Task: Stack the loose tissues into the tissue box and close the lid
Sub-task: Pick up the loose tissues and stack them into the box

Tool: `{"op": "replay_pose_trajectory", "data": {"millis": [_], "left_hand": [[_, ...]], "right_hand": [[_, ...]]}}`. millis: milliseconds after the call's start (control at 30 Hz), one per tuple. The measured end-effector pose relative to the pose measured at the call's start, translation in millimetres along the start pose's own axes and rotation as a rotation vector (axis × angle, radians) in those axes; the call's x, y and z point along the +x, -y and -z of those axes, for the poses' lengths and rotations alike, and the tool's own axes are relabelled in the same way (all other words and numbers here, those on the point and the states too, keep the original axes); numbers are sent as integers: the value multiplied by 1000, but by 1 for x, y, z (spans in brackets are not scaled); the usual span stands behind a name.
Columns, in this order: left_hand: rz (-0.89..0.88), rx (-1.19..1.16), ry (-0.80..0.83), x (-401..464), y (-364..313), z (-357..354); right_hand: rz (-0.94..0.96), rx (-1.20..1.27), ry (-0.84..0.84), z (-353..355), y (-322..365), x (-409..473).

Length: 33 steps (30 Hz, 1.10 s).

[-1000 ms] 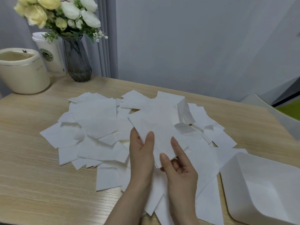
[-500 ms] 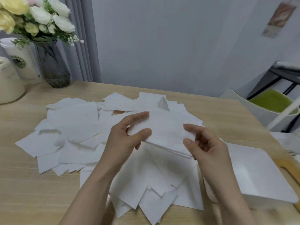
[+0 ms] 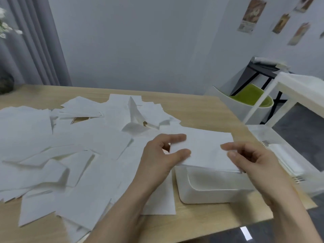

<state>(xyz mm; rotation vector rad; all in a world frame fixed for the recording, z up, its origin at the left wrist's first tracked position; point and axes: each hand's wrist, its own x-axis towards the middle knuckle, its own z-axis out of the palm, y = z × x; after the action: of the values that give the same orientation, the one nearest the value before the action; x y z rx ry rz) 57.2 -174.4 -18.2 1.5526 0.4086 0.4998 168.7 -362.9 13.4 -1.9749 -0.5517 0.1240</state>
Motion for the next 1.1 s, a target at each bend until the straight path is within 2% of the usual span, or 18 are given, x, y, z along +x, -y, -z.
{"op": "replay_pose_trajectory", "data": {"millis": [100,233,467,633,733,933,1033,1100], "left_hand": [[-38,80,41,2,7,-17],[-145,328,36,8,20,-35],[-408,659,-48,11,38,-48],[-388,883,34,12,30,-46],[-321,934,103,12,24,-47],[-331,1015,118,14,24,-46],[-389,1051,125,16,21,-47],[-492,1014,102,18,23,-45]], "right_hand": [[-19,-90,3,13,-12,-2],[-8,-257,-30,18,-30,-3],[145,-578,-50,19,-49,-6],[262,-790,-43,15,-59,-4],[281,-839,-45,15,-59,-4],[236,-838,-14,19,-56,-3],[253,-833,-44,19,-53,-4],[269,-835,-70,19,-50,-5]]}}
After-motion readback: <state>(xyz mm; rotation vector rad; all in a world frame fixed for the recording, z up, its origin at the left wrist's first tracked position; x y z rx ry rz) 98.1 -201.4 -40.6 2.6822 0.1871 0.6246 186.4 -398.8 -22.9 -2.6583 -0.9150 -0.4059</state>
